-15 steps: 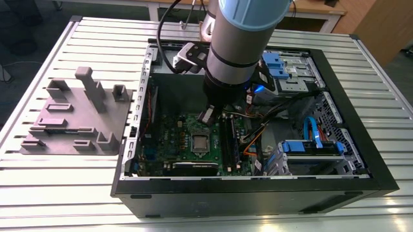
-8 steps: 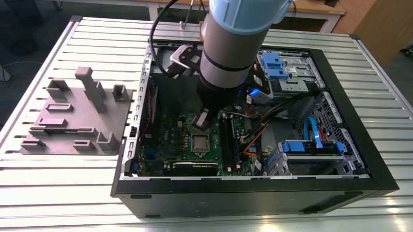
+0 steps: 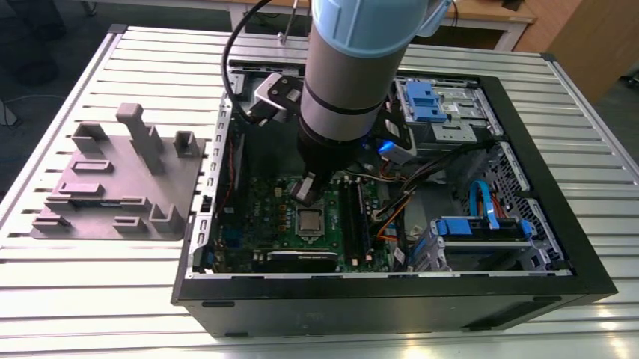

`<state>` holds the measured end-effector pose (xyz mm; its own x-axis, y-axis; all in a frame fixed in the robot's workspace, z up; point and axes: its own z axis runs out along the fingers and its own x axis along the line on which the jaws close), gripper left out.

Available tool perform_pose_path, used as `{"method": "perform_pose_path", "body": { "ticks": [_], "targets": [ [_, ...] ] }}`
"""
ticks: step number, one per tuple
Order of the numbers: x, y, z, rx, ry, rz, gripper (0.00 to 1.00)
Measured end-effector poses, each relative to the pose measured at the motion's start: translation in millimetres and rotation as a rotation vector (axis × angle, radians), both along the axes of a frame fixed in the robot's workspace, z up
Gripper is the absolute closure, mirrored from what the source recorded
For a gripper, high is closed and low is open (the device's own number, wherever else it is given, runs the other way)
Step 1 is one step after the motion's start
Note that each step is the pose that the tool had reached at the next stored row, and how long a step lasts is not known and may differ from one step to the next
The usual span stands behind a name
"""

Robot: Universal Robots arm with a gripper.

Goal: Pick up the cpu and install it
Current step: 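Close the cpu cover, then install the first cpu locking lever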

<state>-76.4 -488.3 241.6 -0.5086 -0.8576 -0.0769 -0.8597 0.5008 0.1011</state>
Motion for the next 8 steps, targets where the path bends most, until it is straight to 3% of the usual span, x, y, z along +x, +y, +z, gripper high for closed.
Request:
{"method": "perform_pose_path", "body": {
  "ticks": [8],
  "targets": [
    [-0.2, 0.0, 0.0, -0.0001, 0.0, 0.0, 0.9]
  ]
}}
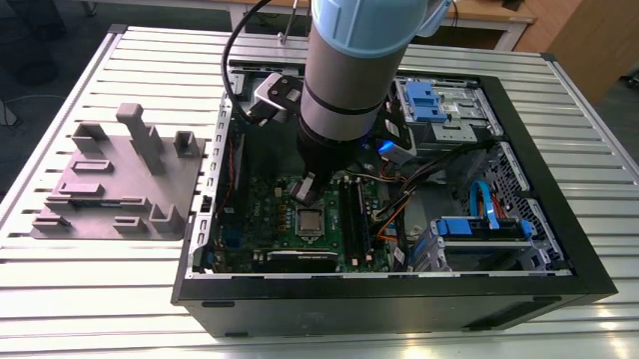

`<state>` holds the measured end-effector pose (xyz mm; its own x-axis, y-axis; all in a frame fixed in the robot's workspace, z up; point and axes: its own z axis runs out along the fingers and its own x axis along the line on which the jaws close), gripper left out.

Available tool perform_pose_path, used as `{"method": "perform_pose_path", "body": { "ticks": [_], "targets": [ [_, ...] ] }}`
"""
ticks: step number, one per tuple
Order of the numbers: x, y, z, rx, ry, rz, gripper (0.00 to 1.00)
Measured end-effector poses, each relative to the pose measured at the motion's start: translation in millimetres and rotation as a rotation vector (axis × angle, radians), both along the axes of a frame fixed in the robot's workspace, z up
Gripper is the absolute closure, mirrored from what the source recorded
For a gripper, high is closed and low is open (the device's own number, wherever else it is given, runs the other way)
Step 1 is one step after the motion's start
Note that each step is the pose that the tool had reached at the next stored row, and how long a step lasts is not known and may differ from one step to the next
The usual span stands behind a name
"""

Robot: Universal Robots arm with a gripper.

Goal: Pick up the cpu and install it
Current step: 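Install the first cpu locking lever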

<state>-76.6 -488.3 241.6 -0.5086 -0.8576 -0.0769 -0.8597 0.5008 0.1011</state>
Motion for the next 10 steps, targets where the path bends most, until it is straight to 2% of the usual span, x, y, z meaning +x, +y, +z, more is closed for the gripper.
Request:
{"method": "perform_pose_path", "body": {
  "ticks": [5, 10],
  "targets": [
    [0.2, 0.0, 0.0, 0.0, 0.0, 0.0, 0.9],
    [14.0, 1.1, -0.2, 0.0001, 0.0, 0.0, 0.9]
  ]
}}
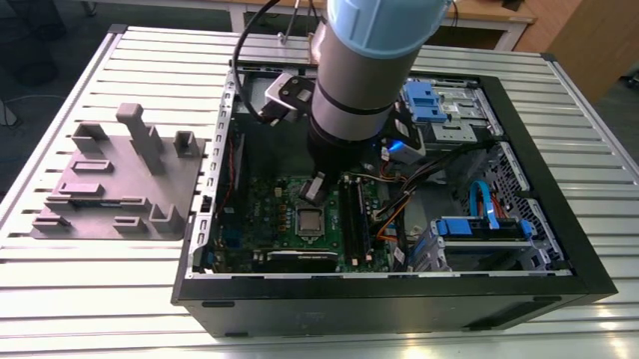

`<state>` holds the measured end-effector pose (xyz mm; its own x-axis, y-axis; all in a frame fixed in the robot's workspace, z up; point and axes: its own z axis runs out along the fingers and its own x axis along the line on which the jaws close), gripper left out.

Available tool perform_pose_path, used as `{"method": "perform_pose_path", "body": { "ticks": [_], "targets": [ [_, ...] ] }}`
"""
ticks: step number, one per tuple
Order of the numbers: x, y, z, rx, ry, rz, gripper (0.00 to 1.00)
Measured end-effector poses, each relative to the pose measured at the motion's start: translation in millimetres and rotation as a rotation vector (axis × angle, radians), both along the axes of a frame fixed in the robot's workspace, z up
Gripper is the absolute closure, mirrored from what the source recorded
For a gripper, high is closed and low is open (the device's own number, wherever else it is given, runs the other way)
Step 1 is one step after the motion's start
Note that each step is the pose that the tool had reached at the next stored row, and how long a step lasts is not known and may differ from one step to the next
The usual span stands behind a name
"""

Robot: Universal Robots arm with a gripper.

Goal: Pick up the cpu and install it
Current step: 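Install the first cpu locking lever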

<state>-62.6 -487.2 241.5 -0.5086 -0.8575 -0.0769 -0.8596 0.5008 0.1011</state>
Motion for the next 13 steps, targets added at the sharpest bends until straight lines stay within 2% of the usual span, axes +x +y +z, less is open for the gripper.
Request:
{"method": "perform_pose_path", "body": {
  "ticks": [4, 8, 13],
  "targets": [
    [11.3, 2.5, -0.2, 0.001, 0.0004, 0.0, 0.9],
    [16.7, 10.4, -0.8, 0.0016, 0.0005, 0.0, 0.9],
    [22.7, 14.2, -1.7, 0.0016, 0.0012, 0.0, 0.9]
  ]
}}
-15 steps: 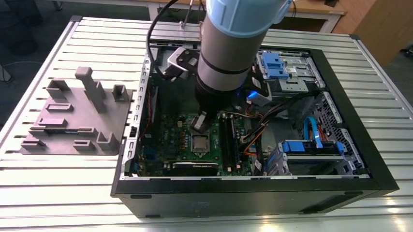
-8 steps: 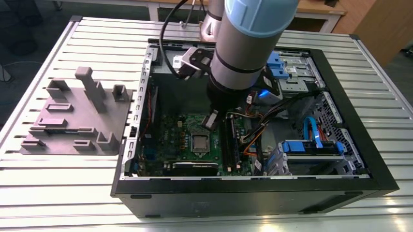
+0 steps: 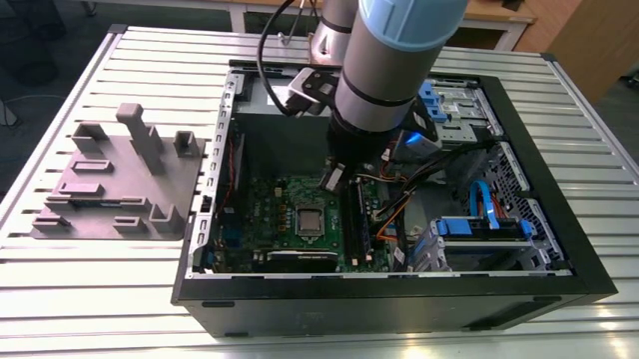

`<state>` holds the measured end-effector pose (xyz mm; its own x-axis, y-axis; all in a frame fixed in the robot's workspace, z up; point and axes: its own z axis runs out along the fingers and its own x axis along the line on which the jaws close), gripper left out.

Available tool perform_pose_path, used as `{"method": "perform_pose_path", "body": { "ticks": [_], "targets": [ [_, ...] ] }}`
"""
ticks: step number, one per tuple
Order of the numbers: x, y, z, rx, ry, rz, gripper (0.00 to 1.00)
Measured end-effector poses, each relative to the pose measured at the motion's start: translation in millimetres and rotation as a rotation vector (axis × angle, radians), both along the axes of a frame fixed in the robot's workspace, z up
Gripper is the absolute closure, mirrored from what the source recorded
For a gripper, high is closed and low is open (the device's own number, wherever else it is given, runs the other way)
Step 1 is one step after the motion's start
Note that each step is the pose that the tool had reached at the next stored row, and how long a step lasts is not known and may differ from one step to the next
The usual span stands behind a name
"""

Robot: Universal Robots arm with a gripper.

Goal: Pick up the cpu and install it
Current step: 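Install the first cpu locking lever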

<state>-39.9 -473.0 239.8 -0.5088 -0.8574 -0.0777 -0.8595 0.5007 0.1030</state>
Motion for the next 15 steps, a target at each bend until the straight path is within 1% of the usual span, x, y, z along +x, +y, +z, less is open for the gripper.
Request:
{"method": "perform_pose_path", "body": {
  "ticks": [2, 4, 8, 11, 15],
  "targets": [
    [3.2, 1.4, -0.2, 0.0, 0.0003, 0.0, 0.9],
    [5.7, 3.8, -0.2, -0.0002, 0.0004, 0.0, 0.9],
    [8.6, 12.3, -0.4, -0.0002, 0.0004, 0.0, 0.9],
    [9.4, 18.5, -0.9, -0.0001, 0.0003, 0.0, 0.9],
    [9.3, 24.0, -2.7, 0.0, 0.0003, 0.0, 0.9]
  ]
}}
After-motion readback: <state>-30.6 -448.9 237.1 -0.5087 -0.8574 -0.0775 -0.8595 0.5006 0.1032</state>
